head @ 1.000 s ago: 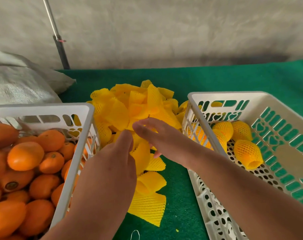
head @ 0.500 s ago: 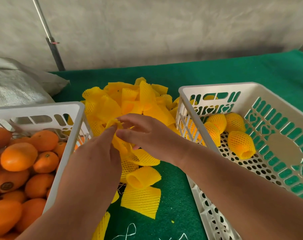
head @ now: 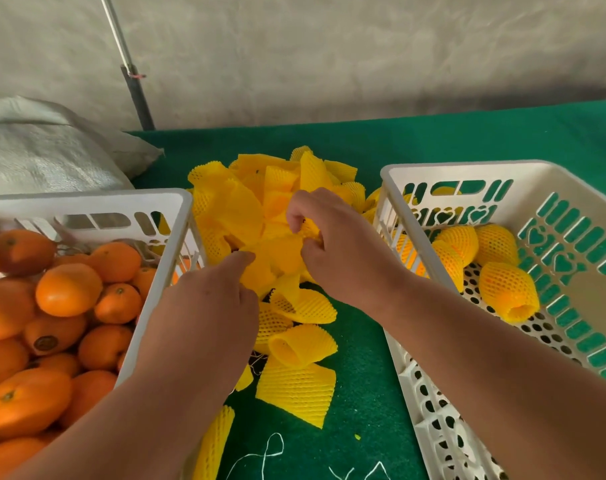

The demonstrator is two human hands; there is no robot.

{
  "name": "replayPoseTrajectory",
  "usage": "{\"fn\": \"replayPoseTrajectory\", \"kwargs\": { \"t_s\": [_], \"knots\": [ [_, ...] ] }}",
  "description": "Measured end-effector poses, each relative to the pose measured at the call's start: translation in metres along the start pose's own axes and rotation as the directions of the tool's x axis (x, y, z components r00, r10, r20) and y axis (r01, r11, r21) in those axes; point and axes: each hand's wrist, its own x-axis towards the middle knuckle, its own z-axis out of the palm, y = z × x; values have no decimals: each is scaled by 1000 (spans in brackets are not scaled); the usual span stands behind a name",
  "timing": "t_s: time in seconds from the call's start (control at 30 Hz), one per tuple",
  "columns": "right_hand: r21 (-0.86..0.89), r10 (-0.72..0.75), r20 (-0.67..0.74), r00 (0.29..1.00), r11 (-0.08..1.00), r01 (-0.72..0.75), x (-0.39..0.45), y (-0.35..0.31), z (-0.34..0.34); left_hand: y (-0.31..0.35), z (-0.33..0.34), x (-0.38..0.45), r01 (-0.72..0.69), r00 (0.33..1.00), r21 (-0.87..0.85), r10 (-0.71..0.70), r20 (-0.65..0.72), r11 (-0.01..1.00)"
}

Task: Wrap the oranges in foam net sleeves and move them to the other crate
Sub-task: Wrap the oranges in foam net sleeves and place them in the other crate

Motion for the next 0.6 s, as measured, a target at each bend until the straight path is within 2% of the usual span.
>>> {"fn": "replayPoseTrajectory", "kwargs": {
  "t_s": [0.13, 0.23, 0.4, 0.6],
  "knots": [
    [-145, -39, 172, 984, 987, 64, 2, -2, 3, -1, 0, 0, 24, 1000, 17, -24, -4, 1000],
    [-161, -18, 263, 965, 985, 62, 2, 2, 10, -3, 2, 1, 33, 999, 36, -32, -10, 999],
    [-105, 17, 245, 969, 994, 10, 0, 10, 11, -2, 5, 1, -1, 999, 97, -3, 33, 995],
    [-44, -9, 213, 977, 999, 19, 0, 9, 14, -1, 6, 1, 2, 996, 203, -20, 82, 979]
  ]
}}
